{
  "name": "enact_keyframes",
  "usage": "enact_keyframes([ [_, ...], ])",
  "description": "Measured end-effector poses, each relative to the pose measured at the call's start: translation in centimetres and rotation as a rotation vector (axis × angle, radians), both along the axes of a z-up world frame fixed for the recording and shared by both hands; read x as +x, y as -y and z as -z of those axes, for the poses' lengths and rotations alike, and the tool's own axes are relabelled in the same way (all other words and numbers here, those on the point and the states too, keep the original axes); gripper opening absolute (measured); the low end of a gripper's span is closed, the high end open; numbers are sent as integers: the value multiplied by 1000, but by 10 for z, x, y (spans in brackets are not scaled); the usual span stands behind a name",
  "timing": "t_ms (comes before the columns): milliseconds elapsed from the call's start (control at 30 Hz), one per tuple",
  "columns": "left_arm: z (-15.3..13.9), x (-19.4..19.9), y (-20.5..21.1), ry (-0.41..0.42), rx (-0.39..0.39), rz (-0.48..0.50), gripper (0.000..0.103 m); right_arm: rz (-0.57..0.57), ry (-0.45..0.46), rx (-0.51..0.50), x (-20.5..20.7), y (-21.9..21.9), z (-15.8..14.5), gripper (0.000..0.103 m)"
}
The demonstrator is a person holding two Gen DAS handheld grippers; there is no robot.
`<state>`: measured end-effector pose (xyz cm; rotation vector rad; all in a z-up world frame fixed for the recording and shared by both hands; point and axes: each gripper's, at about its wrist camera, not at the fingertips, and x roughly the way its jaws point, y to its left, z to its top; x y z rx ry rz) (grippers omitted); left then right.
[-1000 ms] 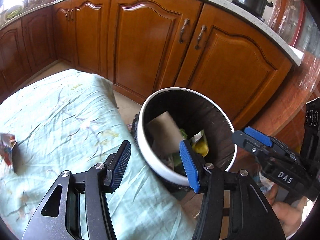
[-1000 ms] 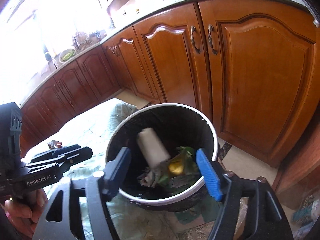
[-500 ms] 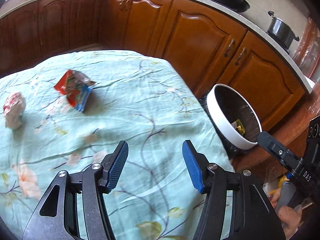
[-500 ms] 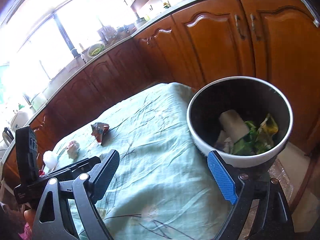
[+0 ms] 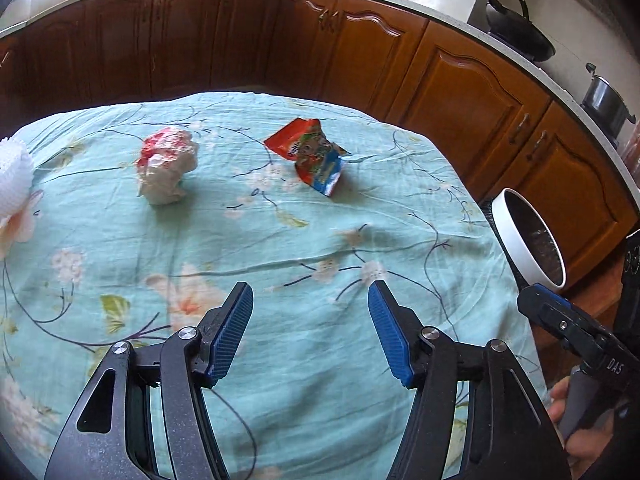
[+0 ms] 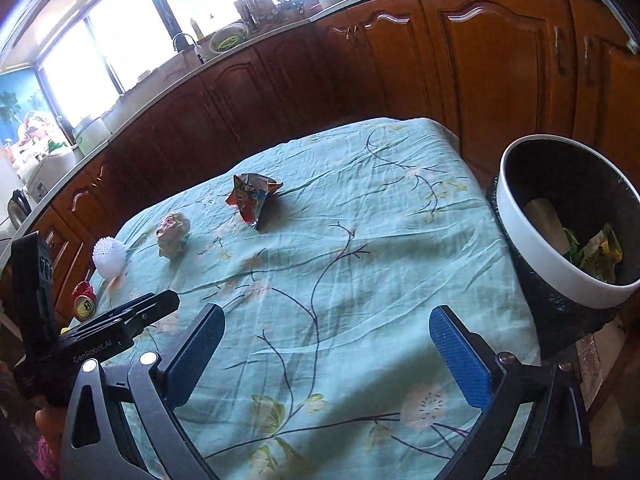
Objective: Collect trash
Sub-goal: 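Grasp the snack wrapper with the right tool while the left tool grasps the red-and-white plastic bag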
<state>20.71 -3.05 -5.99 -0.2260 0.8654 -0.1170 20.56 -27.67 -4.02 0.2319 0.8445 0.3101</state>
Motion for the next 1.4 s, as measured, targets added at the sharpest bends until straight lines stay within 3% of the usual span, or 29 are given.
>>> enact_keyframes([
  [133, -3, -7, -19, 14, 7, -38, 64, -28, -5, 28, 8, -9, 2, 103],
  [267, -5, -11, -36, 22, 11, -73, 67, -36, 7, 140, 19, -13, 4, 103],
  [367, -7, -13, -48, 31, 24, -99, 68, -88, -64, 77, 33, -30, 9, 103],
  [600, -8, -4, -76, 25, 14, -151, 70, -95, -17, 46, 53, -53, 4, 103],
  [900, -16, 40, -88, 28, 23, -173, 71, -112, 30, 87, 105, -80, -2, 101],
  [1033, -20, 67, -89, 40, 51, -179, 72, -160, 49, 40, 126, -105, -2, 101],
  [1233, -1, 106, -100, -9, 67, -200, 72, -169, -17, 1, 163, -126, 20, 100],
  [1300, 8, 114, -103, -26, 55, -202, 72, -165, -47, 6, 170, -127, 29, 91],
  [1367, 16, 119, -105, -41, 62, -205, 70, -165, -69, 3, 174, -128, 38, 54],
  [1400, 20, 120, -106, -43, 65, -205, 66, -168, -81, 3, 174, -128, 41, 43],
])
